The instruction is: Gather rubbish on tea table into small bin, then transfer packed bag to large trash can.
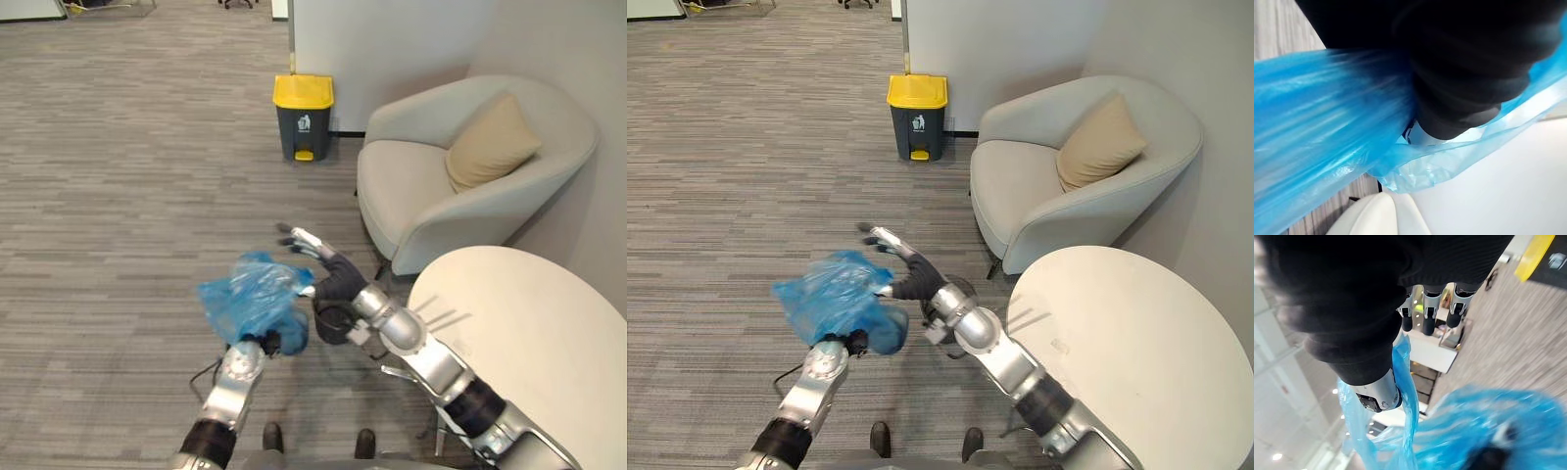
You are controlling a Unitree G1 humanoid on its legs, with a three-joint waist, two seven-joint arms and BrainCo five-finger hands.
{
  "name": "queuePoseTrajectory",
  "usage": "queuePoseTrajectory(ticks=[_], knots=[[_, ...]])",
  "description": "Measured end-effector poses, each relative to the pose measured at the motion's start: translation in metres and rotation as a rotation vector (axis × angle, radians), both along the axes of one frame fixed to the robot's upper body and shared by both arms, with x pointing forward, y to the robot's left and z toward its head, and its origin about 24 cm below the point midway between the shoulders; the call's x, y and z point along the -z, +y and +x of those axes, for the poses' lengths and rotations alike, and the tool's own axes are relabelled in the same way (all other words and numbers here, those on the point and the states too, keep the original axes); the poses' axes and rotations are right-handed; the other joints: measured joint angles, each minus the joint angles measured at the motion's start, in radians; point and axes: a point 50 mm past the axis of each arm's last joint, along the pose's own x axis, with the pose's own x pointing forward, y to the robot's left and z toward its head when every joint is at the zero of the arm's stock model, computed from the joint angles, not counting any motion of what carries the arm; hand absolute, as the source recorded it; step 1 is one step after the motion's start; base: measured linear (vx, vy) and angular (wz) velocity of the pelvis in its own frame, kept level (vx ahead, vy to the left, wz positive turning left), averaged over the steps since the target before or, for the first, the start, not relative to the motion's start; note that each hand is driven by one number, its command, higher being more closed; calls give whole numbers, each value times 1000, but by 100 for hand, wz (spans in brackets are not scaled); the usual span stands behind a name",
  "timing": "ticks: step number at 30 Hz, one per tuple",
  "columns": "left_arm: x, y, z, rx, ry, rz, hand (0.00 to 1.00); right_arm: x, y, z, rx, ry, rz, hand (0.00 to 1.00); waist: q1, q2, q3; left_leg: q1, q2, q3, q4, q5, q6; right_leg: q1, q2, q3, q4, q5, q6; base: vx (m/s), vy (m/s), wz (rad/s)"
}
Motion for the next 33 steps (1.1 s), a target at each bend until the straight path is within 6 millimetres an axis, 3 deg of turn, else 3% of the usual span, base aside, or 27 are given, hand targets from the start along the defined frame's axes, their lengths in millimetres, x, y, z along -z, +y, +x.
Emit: queuePoseTrajectory(ticks=[4, 9, 11, 12, 14, 20, 24, 26, 27, 28, 31, 33], knots=[[9, 26, -22, -88, 33, -26, 100, 27, -47, -13, 172, 77, -91, 0, -4, 4, -2, 0, -2, -7, -4, -3, -4, 10, 0, -4, -11, -2, 2, 3, 0, 5], [29, 47, -56, -125, 146, -35, 100, 84, -102, -38, 393, 331, -171, 0, -6, 12, -2, -15, -7, -36, -4, -6, -1, 15, -4, -33, -18, -9, 2, 8, 1, 18], [48, 54, -79, -141, 249, -47, 100, 108, -124, -56, 489, 460, -195, 0, -6, 29, -12, -25, -13, -50, -4, -7, -1, 17, -9, -48, -26, -12, 5, 30, 6, 17], [49, 54, -80, -141, 255, -48, 100, 109, -124, -57, 494, 467, -195, 0, -6, 30, -12, -25, -14, -51, -4, -7, 0, 17, -9, -49, -27, -12, 5, 42, 8, 23], [66, 57, -107, -147, 363, -78, 100, 133, -141, -76, 601, 606, -181, 0, -14, 51, -25, -34, -24, -77, -4, -9, 3, 22, -17, -77, -27, -22, 16, 40, 8, 30], [86, 52, -136, -137, 480, -145, 100, 152, -145, -92, 711, 703, -139, 0, -18, 63, -22, -67, -47, -176, 5, -9, 4, 30, -38, -182, 16, -70, 31, 48, 5, 51], [87, 46, -135, -133, 476, -168, 100, 158, -137, -99, 770, 718, -97, 0, 4, 54, 4, -124, -72, -232, 54, -20, 18, 23, -75, -283, 110, -136, 42, 30, 8, 77], [87, 40, -132, -130, 468, -188, 100, 160, -133, -100, 787, 720, -76, 0, 2, 47, 11, -155, -59, -88, 85, -62, 66, 15, -115, -353, 149, -164, 49, 66, 47, 110], [86, 37, -127, -125, 451, -197, 100, 159, -134, -100, 824, 715, -54, 0, 5, 42, 23, -176, -17, 96, 144, -65, 73, 17, -140, -385, 171, -182, 58, 143, 57, 96], [85, 37, -126, -124, 447, -197, 100, 159, -134, -98, 838, 709, -40, 0, 8, 47, 27, -180, -4, 138, 164, -65, 70, 18, -146, -391, 192, -189, 70, 145, 36, 58], [83, 40, -124, -122, 444, -185, 100, 153, -124, -87, 833, 675, 4, 0, 9, 28, 45, -200, -23, 124, 232, -113, 70, 36, -173, -398, 199, -193, 78, 161, 54, 24], [82, 41, -121, -117, 436, -180, 100, 151, -119, -81, 828, 668, 24, 0, 15, 13, 56, -221, -30, 126, 317, -187, 69, 45, -192, -391, 219, -211, 94, 113, 101, -3]])
